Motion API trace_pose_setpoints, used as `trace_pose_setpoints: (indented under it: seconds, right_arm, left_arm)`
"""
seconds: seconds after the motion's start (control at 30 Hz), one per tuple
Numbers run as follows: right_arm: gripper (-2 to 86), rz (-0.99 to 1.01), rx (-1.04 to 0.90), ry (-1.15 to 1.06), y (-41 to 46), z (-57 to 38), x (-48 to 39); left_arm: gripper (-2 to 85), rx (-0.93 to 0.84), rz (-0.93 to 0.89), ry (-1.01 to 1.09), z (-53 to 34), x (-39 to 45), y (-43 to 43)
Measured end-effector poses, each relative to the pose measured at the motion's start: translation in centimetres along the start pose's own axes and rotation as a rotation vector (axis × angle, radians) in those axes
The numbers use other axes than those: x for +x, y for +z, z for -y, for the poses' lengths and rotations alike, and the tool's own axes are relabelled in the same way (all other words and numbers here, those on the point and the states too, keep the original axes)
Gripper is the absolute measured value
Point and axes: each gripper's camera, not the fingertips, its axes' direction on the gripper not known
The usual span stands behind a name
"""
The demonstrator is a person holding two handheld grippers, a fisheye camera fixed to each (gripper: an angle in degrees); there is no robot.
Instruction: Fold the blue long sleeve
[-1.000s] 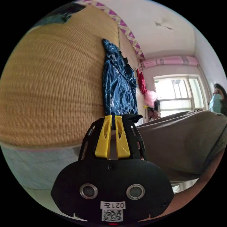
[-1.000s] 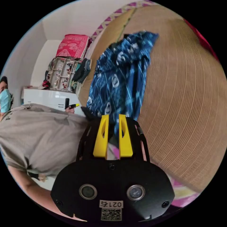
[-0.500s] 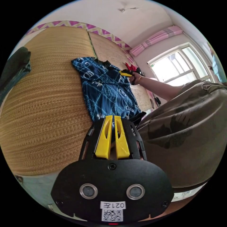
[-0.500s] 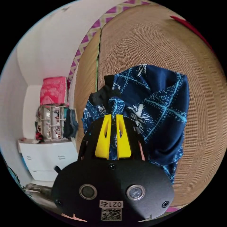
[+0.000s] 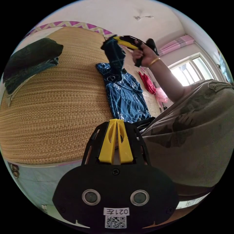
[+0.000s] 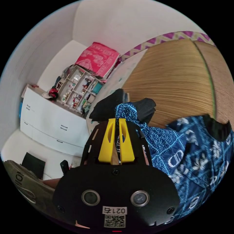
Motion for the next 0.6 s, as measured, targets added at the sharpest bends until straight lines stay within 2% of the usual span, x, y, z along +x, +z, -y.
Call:
trace_pose_setpoints:
  seconds: [0.13, 0.2, 0.27, 0.37, 0.43, 0.53, 0.6]
  right_arm:
    - [4.7, -0.019, -0.070, -0.081, 8.6, 2.0, -4.5]
    - [6.9, 0.104, -0.186, -0.061, 11.9, 2.0, -4.6]
    - [7.9, 0.158, -0.205, -0.059, 11.6, 1.1, -4.3]
    - [8.2, 0.120, -0.178, -0.090, 7.1, -0.9, -3.0]
    - [7.9, 0.029, -0.162, -0.086, 3.2, -2.4, -1.2]
    - [7.1, -0.231, -0.166, -0.072, -3.2, -5.1, 2.9]
    - [6.9, -0.451, -0.234, -0.103, -6.1, -7.0, 5.7]
  left_arm:
    - [-1.0, 0.039, 0.026, -0.038, -1.2, -1.4, -4.1]
    - [-1.0, 0.039, 0.044, -0.041, -1.5, -1.8, -5.5]
    - [-1.0, 0.029, 0.078, -0.034, -2.0, -2.3, -6.9]
    - [-1.0, 0.013, 0.069, -0.061, -2.3, -3.9, -7.1]
    - [-1.0, 0.006, 0.048, -0.075, -2.0, -4.8, -6.7]
    - [-1.0, -0.010, 0.008, -0.072, -0.5, -5.4, -5.3]
    - [-1.0, -0.025, -0.018, -0.063, 0.7, -5.4, -4.1]
